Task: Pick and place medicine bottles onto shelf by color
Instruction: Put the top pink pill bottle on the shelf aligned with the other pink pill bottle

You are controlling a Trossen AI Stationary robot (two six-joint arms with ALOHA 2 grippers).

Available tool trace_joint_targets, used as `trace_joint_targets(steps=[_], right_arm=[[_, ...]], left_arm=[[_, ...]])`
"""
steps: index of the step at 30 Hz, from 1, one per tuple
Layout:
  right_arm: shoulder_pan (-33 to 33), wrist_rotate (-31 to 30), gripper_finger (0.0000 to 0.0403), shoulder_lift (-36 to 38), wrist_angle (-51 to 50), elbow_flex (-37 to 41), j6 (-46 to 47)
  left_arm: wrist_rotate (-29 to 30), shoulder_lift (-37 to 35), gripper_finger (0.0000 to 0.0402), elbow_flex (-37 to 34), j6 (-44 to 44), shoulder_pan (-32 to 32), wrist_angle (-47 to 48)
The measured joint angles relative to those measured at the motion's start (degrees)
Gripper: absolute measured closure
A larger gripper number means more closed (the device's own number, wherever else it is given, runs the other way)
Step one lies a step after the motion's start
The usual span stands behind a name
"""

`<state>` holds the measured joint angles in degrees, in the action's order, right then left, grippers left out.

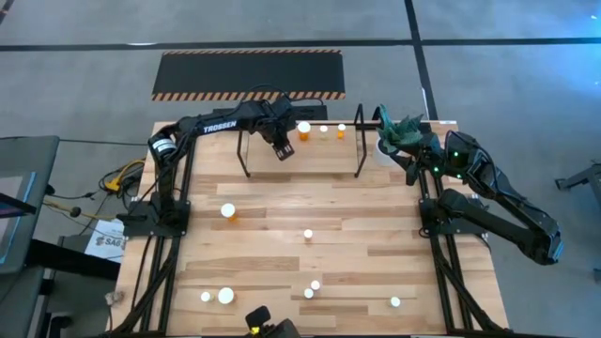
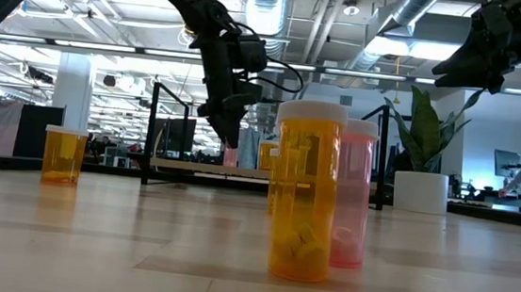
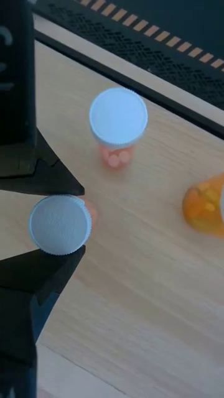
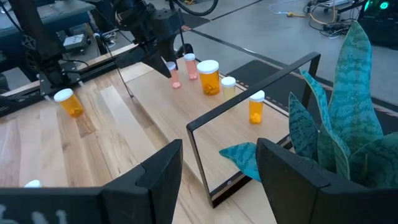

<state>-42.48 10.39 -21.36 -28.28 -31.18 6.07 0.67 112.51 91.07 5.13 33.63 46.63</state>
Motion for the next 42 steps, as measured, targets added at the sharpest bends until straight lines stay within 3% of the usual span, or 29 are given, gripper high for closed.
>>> trace_joint_targets(steps=[42], right_arm=[[0.0, 0.0, 0.0177, 0.0, 0.0, 0.0, 0.0]], left_arm=[[0.0, 0.0, 0.0241, 0.1, -3.3, 0.6, -1.2]])
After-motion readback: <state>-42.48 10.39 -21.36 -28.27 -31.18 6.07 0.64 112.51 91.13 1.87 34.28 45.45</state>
